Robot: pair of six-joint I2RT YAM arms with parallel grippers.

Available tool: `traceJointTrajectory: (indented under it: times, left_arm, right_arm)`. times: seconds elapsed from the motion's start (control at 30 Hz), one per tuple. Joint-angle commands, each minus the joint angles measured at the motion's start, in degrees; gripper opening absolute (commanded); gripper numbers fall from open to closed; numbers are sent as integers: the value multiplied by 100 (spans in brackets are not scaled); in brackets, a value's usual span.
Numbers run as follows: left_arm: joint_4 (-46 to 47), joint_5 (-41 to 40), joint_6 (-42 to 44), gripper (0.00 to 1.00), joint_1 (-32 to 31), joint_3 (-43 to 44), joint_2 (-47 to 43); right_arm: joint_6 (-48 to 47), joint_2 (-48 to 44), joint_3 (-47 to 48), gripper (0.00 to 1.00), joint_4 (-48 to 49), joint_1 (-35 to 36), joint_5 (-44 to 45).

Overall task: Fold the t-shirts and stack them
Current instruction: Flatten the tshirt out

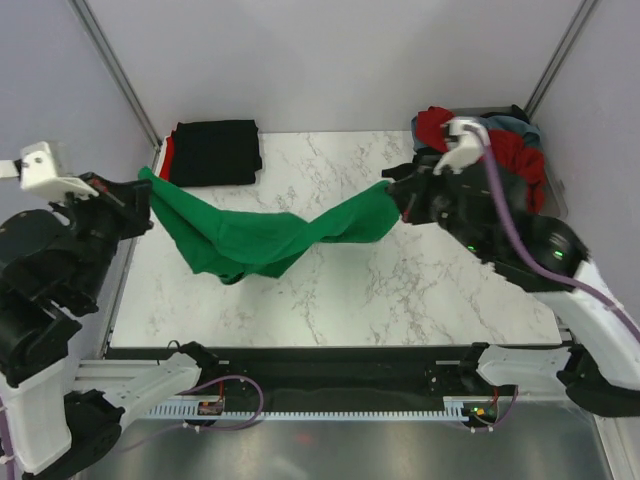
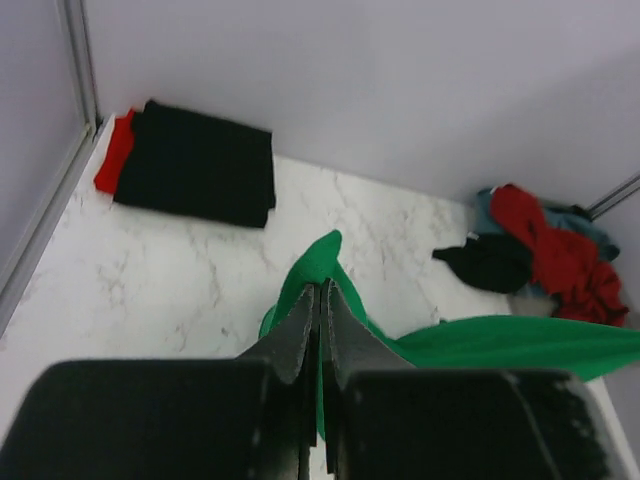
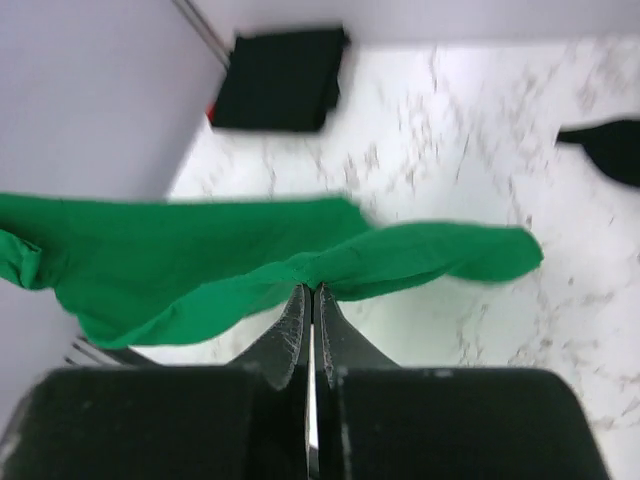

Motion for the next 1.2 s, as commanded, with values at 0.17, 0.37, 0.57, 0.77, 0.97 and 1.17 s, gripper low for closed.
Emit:
traceJointTrajectory:
  times: [0.17,0.37,0.57,0.77,0.97,1.17]
  left_arm:
    - [914,134,1343,2,30,1840,390]
    - [1580,1414,1477,2,30,1791,-65]
    - [2239,2427,1600,2,30,1807,-426]
    - [2707,3078,1670,2,30,1982,-497]
    - [2988,3158,1644,2,30,1852,-50]
    - [2997,1508,1485,2,30,1089,1134]
  right_arm:
    - [-1277,-1614,859,0,256,30,1253]
    - [-1577,-2317,1027,0,635,-5,115]
    - [-1673,-2450,1088,0,714,-733,-951]
    - [-2042,-2634,1501,0,959,-1428,-1242]
    - [-2306,-2538,1309,0,1171,-1552,-788]
    - [-1867,-1110,747,0,549,-1560,2029]
